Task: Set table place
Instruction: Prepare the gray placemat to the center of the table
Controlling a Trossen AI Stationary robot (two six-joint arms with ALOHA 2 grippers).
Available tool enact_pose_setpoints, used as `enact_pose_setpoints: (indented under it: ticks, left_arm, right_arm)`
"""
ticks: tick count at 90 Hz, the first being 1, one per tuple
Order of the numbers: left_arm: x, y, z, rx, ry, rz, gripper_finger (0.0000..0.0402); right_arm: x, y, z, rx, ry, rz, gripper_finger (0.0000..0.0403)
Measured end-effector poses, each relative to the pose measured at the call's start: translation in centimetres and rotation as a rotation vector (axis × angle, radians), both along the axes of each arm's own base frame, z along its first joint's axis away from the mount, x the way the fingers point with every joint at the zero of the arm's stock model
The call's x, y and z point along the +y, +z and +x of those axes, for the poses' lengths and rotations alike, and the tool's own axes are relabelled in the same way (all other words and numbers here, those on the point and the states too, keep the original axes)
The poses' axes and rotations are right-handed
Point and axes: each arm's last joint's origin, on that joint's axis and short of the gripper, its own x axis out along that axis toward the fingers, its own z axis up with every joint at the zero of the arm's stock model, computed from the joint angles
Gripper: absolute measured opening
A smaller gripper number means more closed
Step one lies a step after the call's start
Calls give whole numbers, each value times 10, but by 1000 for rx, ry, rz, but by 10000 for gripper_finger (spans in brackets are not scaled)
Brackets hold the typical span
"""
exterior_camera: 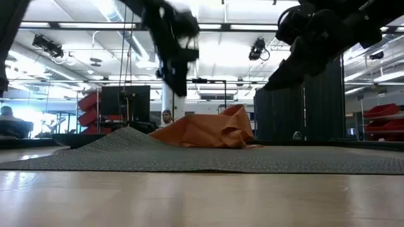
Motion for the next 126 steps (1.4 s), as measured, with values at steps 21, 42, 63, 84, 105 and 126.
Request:
enact_pose_setpoints:
  ticks: [21,42,63,84,105,126]
  left_arm:
    - [-88,3,8,36,-101,-52,203]
    - [-172,-68,6,62,-44,-46,202]
    - [-217,-120,-13,-72,-17,-132,202]
    - [-236,-156,-29,-15,10,-154,202]
    - [-267,-160,-36,-42,-7,-203,202]
    - [-279,-155,-39,-28,-12,-195,202]
  right_arm:
    - [11,-7,-2,69,72,80,146]
    - [35,-44,9,212,20,32,134]
    - [43,-69,25,314,-28,-10,121]
    - [55,-83,37,355,-10,-14,119]
    - [82,-82,35,358,63,33,117]
    - [79,-69,30,344,72,33,115]
